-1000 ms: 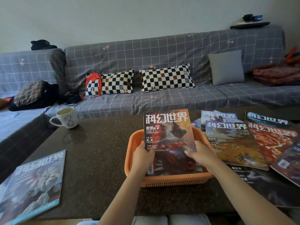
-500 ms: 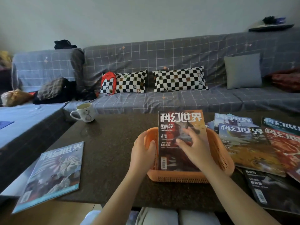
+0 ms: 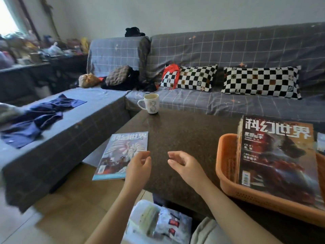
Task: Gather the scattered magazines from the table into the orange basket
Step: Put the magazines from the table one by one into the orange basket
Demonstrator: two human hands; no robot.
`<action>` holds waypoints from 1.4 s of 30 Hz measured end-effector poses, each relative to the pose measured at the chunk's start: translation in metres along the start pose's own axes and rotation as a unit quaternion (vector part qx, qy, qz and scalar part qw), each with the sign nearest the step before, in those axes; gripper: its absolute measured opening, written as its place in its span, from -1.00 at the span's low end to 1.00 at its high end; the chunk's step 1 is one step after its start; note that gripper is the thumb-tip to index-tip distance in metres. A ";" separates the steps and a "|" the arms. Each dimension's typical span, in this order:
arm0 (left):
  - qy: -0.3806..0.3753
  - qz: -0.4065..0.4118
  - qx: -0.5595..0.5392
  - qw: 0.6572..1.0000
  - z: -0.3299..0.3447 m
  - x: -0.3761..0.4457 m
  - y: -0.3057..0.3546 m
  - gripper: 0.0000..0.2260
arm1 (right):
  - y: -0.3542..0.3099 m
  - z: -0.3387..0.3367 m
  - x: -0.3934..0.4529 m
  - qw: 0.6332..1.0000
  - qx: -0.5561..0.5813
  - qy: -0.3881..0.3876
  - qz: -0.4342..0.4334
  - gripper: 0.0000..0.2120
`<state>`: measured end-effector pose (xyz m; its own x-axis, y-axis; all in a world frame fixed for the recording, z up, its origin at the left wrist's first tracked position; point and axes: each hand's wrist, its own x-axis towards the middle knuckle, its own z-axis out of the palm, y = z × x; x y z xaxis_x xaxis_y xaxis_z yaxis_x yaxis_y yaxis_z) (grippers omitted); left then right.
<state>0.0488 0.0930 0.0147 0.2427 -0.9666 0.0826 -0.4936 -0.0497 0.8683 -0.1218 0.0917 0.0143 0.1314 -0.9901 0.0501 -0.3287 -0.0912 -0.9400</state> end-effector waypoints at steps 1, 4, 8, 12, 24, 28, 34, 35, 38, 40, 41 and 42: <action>0.007 -0.012 0.003 1.000 -0.006 0.003 -0.009 -0.75 | 0.004 0.013 0.005 1.000 0.005 -0.011 0.008 -0.80; 0.038 -0.035 0.026 0.998 -0.021 0.010 -0.036 -0.75 | 0.016 0.046 0.020 0.998 0.014 -0.051 0.045 -0.73; 0.070 -0.069 0.112 0.989 -0.037 0.023 -0.070 -0.77 | 0.021 0.075 0.034 0.992 0.015 -0.091 0.084 -0.59; 0.120 -0.127 0.224 0.959 -0.048 0.038 -0.091 -0.77 | 0.020 0.090 0.045 0.989 0.015 -0.106 0.105 -0.54; 0.085 -0.197 0.053 0.975 -0.060 0.021 -0.107 -0.68 | 0.035 0.072 0.043 0.983 -0.138 0.010 0.119 -0.58; 0.023 -0.225 -0.147 0.963 -0.060 0.005 -0.102 -0.82 | 0.032 0.068 0.033 0.977 -0.159 0.008 0.139 -0.56; 0.046 -0.136 -0.219 0.965 -0.069 -0.016 -0.081 -0.88 | 0.020 0.056 0.016 0.985 -0.041 -0.008 0.165 -0.62; 0.046 -0.127 -0.236 0.962 -0.070 -0.018 -0.075 -0.86 | 0.017 0.052 0.013 0.987 -0.006 -0.015 0.161 -0.67; 0.044 -0.093 -0.266 0.959 -0.072 -0.024 -0.056 -0.85 | 0.006 0.033 0.006 0.987 0.072 -0.017 0.143 -0.74; 0.033 -0.071 -0.267 0.960 -0.070 -0.026 -0.040 -0.85 | -0.002 0.019 0.003 0.982 0.133 -0.021 0.134 -0.76; 0.025 -0.060 -0.268 0.961 -0.068 -0.027 -0.032 -0.86 | -0.007 0.011 0.001 0.979 0.158 -0.022 0.126 -0.77; 0.017 -0.048 -0.271 0.961 -0.065 -0.028 -0.023 -0.87 | -0.011 0.003 -0.001 0.979 0.170 -0.017 0.115 -0.79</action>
<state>0.1081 0.1376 0.0243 0.2971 -0.9548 -0.0021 0.0378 0.0095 0.9992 -0.1154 0.0944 0.0236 0.1245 -0.9755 -0.1812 -0.0233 0.1797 -0.9834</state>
